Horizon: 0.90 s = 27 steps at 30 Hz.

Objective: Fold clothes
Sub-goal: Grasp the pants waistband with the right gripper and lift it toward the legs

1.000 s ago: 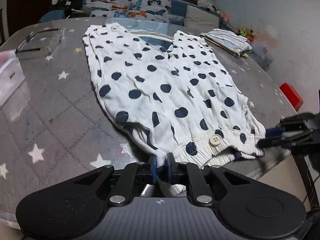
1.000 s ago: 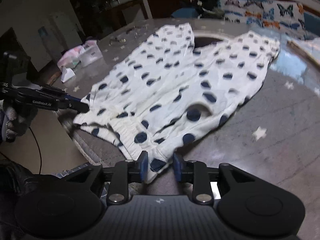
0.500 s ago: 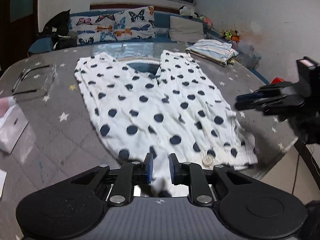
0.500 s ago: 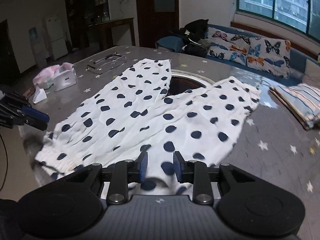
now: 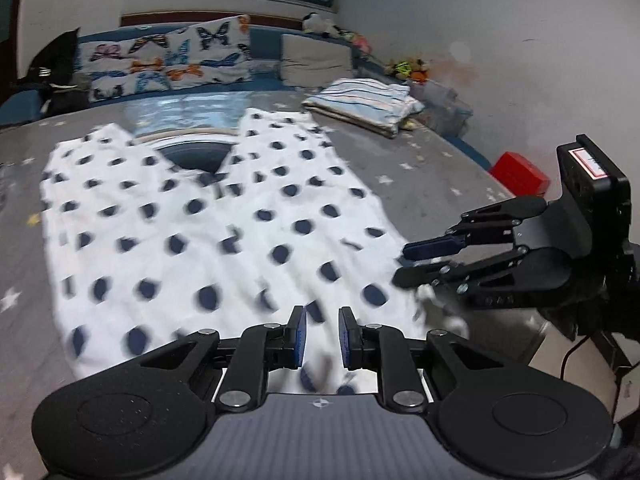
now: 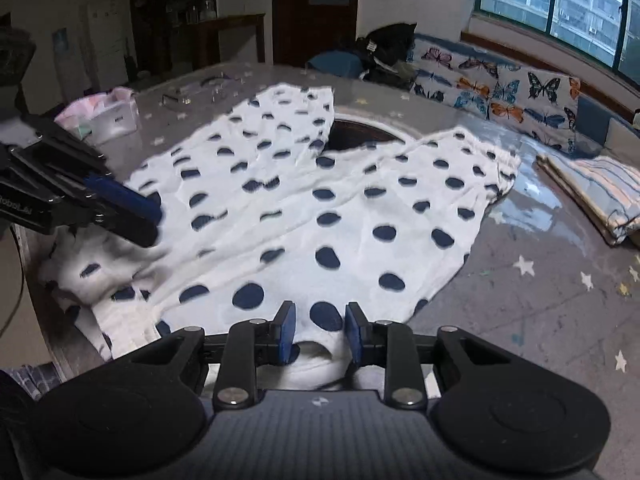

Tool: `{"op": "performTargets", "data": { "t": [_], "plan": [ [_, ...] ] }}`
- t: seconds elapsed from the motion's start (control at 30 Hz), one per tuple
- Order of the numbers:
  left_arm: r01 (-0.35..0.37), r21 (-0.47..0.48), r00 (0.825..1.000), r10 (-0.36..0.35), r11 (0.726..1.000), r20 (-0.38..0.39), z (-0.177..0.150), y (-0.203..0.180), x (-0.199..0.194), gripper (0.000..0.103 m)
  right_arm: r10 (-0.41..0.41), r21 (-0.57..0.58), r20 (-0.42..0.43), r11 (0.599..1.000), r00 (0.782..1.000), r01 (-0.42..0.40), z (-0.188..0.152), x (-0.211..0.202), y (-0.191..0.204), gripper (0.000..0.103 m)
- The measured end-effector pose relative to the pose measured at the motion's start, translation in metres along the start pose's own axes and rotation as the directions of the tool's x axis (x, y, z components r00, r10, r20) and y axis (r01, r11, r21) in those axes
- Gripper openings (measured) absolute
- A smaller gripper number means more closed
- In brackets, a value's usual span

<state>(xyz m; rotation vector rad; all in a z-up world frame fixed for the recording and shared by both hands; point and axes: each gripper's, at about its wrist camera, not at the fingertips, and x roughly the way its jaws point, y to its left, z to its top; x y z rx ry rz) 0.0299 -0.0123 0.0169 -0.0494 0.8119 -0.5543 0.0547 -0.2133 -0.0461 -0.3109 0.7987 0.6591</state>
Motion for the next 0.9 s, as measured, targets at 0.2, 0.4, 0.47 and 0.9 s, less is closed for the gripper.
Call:
{"op": "performTargets", "data": {
  "t": [0.2,0.4,0.47,0.9],
  "plan": [
    [0.035,0.01,0.998,-0.034,0.999,-0.047,-0.002,-0.007,0.034,0.019,0.021,-0.011,-0.038,1.0,0.999,-0.021,0.0,-0.002,-0.005,0.027],
    [0.052,0.04,0.995,-0.048,0.998,-0.091,-0.011,-0.014,0.046,0.02,0.0,0.005,-0.007,1.0,1.0,0.0,0.029,0.001,-0.026,0.027],
    [0.05,0.041,0.996,-0.047,0.998,-0.074,-0.006,-0.015,0.044,0.02,-0.014,0.01,-0.004,1.0,1.0,0.014,0.04,0.008,-0.037,0.028],
    [0.086,0.019,0.995,-0.085,0.996,-0.054,0.024,-0.02,0.084,0.024,-0.209,0.155,-0.02,0.965,0.978,0.21,0.104,0.088,-0.153,0.028]
  ]
}}
